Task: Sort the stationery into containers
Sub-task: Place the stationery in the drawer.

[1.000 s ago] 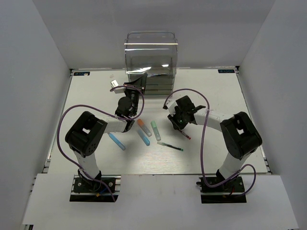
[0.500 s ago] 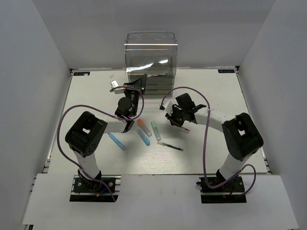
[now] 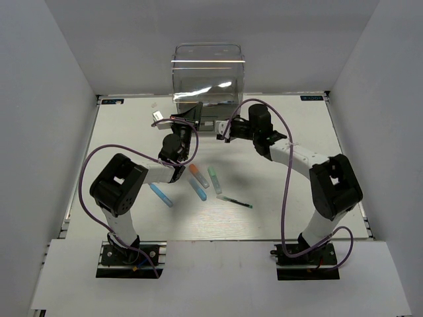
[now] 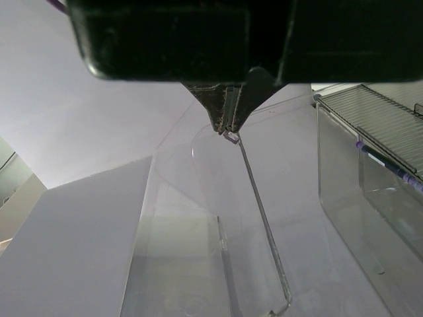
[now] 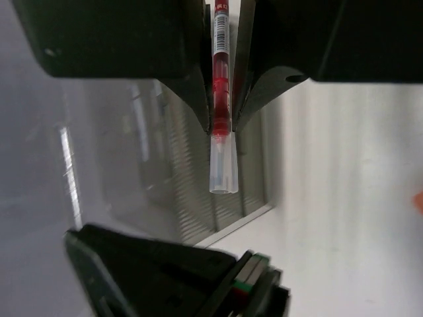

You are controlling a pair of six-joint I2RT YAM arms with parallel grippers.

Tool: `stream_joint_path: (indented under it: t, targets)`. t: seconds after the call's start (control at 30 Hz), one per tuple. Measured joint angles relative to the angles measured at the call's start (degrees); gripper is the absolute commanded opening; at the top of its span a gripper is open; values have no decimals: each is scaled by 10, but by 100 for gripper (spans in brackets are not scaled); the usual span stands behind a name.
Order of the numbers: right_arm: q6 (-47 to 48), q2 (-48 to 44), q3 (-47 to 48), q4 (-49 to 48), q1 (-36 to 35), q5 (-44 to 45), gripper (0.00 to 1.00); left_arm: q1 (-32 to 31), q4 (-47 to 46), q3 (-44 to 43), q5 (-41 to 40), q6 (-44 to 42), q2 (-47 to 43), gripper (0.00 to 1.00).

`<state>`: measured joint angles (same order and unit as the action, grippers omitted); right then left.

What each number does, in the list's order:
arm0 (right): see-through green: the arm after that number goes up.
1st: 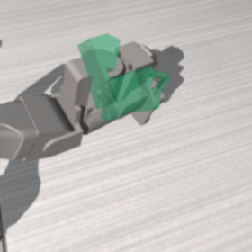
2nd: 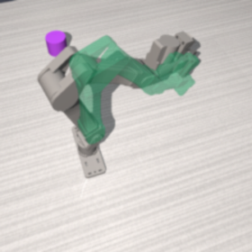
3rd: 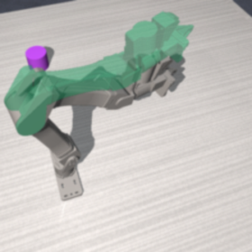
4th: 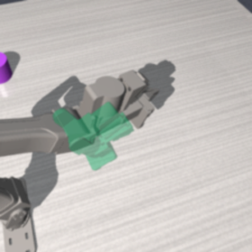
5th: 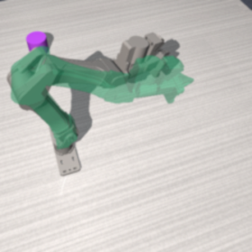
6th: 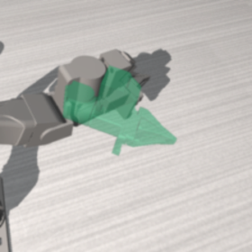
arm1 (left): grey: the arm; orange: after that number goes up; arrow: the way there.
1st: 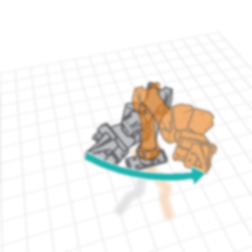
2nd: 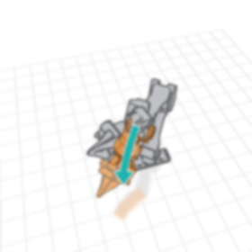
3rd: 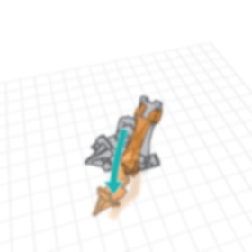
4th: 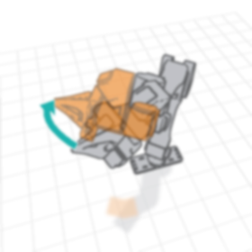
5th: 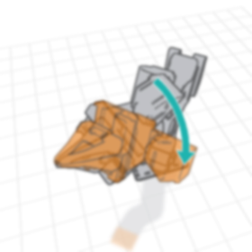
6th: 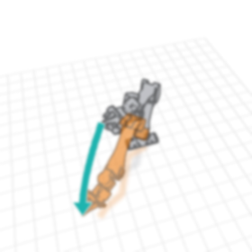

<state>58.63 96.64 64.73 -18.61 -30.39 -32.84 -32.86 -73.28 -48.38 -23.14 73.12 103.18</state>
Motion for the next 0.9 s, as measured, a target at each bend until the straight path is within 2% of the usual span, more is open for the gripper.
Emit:
stream_joint_path:
  t: [0.17, 0.47, 0.9]
  targets:
    - [47, 48, 10, -102, 3, -19, 0, 0, 0, 0, 0, 0, 0, 0]
    - [97, 145, 68, -211, 11, 22, 0, 0, 0, 0, 0, 2, 0, 0]
    - [144, 215, 134, -244, 38, 57, 0, 1, 0, -2, 1, 4, 0, 0]
